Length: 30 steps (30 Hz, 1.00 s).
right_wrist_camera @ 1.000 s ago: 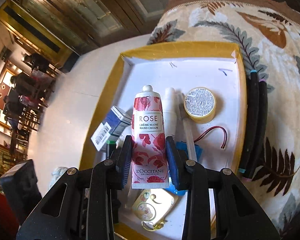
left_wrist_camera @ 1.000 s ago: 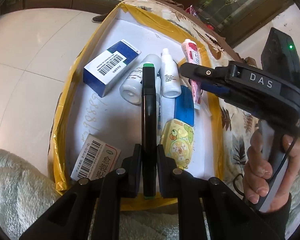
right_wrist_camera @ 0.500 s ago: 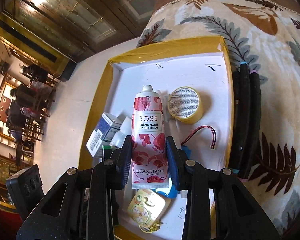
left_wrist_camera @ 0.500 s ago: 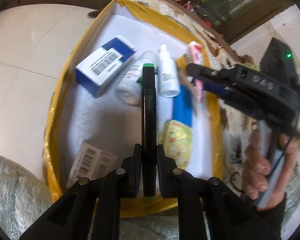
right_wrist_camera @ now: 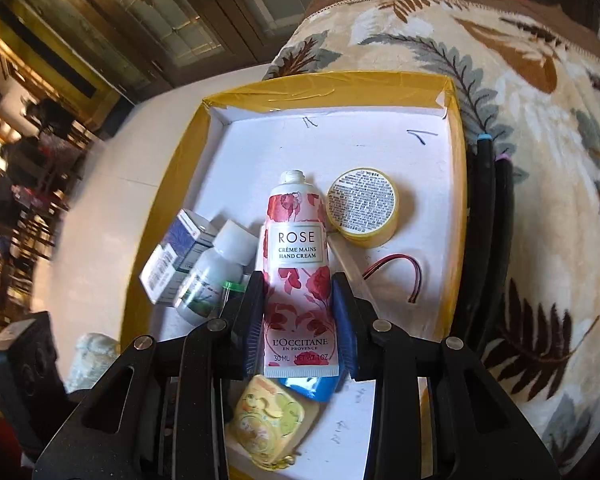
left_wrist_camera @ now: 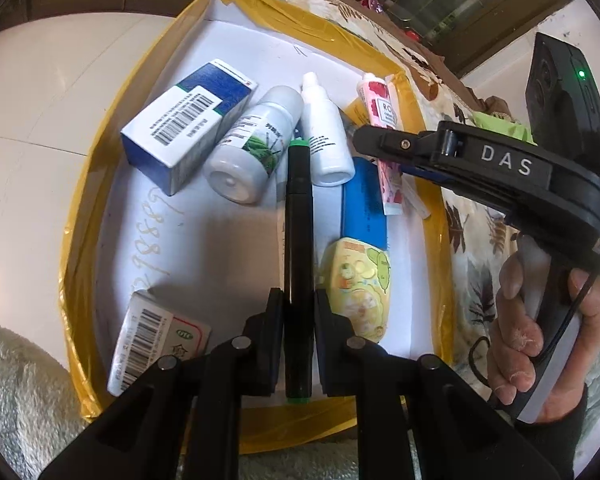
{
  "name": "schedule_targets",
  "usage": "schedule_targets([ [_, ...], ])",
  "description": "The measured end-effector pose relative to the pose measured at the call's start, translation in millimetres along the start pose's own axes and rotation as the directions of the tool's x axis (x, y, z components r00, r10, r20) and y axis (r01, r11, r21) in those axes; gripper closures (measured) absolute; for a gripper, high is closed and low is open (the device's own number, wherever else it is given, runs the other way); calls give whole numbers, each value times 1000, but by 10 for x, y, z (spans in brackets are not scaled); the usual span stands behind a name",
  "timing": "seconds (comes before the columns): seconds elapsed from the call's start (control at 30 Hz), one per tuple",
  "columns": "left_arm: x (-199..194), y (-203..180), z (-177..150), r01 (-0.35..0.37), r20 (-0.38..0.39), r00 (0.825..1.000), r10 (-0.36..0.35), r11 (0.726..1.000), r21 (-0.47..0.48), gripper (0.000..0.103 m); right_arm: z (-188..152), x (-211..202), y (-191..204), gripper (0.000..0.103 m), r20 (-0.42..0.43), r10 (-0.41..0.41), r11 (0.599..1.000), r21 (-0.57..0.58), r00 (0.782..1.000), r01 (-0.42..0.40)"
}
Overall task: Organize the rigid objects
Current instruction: 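Place the hand cream tube in the tray while the left tool places the black marker, then swing both tools back toward the remaining markers on the blanket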
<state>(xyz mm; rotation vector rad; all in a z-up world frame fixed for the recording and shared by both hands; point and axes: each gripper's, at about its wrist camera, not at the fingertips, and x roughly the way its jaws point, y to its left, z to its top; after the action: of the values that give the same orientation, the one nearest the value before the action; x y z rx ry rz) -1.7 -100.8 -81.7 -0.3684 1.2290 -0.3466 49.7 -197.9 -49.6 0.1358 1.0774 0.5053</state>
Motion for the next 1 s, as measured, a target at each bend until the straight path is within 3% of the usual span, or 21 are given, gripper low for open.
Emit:
schedule_targets([
  [0.1,-42,6,-32,-6,11,1000,7,1000,-5,78,-18,28,13,69,-21,-11,1000,5,1000,11],
  [0.17,-99,-2,-69,-17,36,999,17,1000,3,46,-34,21,47,69,-32,-28,1000,-6,999,28],
  [0.2,-160,-21,-108,-27,65,997,27,1000,10,42,-40,13,57,69,-36,-33,999,-5,999,33],
  [0.33,-309,-82,-227,-7,95,995,5,1000,25,37,-77,-135,58,68,4,29,999,13,1000,-29],
  [0.43,-377,-121,-339,5,86,996,-7,1000,26,37,-124,-212,48,56,24,59,998,25,998,-60],
  [0.53,-426,-190,-419,1,87,996,-3,1000,22,37,-158,-267,-33,56,28,91,994,61,995,-93],
  [0.67,-505,-349,-437,-4,94,996,3,1000,13,37,-200,-569,-297,56,123,159,972,157,980,-177],
  [0.8,-614,-601,-429,-3,121,993,-5,998,61,37,-262,-959,-747,56,263,112,938,290,958,-189],
  [0.93,-645,-889,-418,22,136,990,-38,993,115,37,-371,-1317,-1330,55,395,52,860,449,917,-242],
  [1.0,-619,-1012,-395,27,130,990,-45,990,136,37,-463,-1470,-1636,55,438,-19,814,529,899,-240],
])
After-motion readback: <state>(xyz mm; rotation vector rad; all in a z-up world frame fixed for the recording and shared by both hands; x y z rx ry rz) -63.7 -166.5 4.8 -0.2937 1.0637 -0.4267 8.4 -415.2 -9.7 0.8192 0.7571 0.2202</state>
